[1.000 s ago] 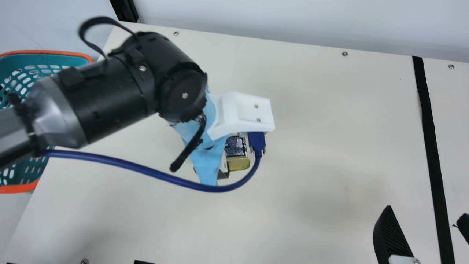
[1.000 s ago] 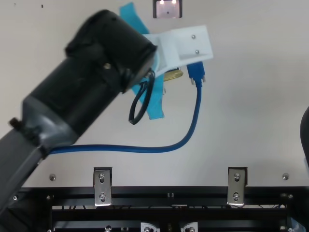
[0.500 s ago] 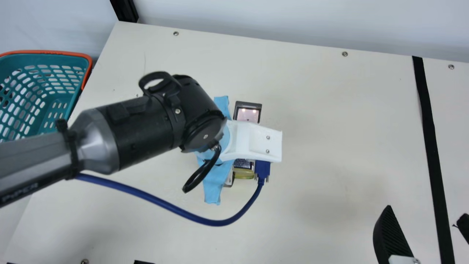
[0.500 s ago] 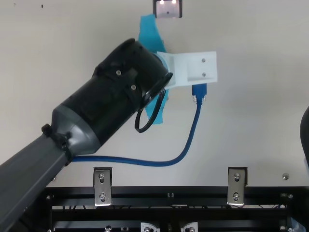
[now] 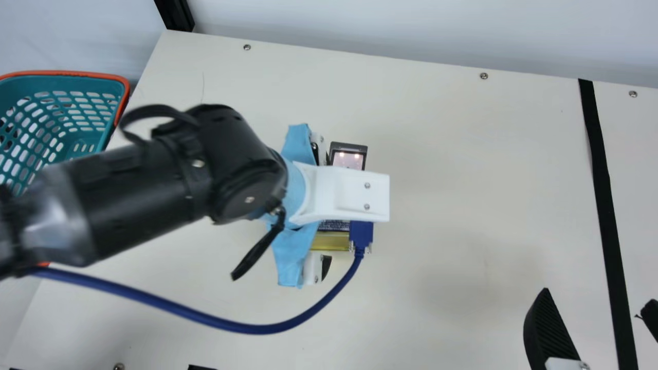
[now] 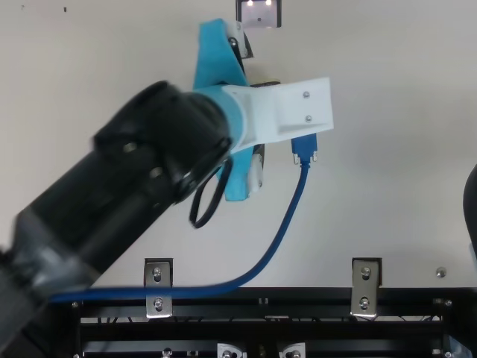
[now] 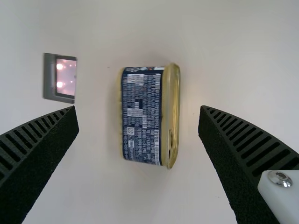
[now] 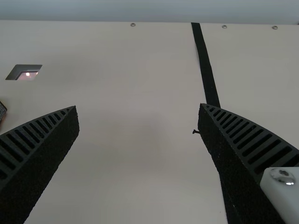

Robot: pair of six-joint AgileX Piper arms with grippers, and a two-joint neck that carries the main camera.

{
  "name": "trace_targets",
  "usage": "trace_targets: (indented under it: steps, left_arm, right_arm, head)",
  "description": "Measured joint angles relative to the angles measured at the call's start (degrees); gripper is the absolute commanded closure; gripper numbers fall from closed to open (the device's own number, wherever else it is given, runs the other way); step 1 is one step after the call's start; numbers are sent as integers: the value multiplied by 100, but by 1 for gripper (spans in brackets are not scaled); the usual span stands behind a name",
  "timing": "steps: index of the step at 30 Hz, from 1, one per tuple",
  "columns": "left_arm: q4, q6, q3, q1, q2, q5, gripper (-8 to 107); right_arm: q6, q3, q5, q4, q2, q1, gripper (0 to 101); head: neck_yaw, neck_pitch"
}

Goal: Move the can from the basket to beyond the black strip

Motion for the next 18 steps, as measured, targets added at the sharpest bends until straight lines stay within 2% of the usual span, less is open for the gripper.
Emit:
trace_targets:
  steps: [5, 12, 18]
  left_arm:
    - [-74, -500, 144, 281, -756, -129, 9]
    - [351, -1724, 550, 905, -1773, -642, 9]
    - [1035, -3080, 1138, 1559, -2577, -1108, 9]
  right_arm:
    - [0, 0, 0, 0, 0, 0, 0]
    - [3, -28, 6, 8, 31, -5, 0]
    - [-7, -241, -430, -53, 543, 53, 0]
  head:
    - [0, 0]
    - [0, 0]
    - [0, 0]
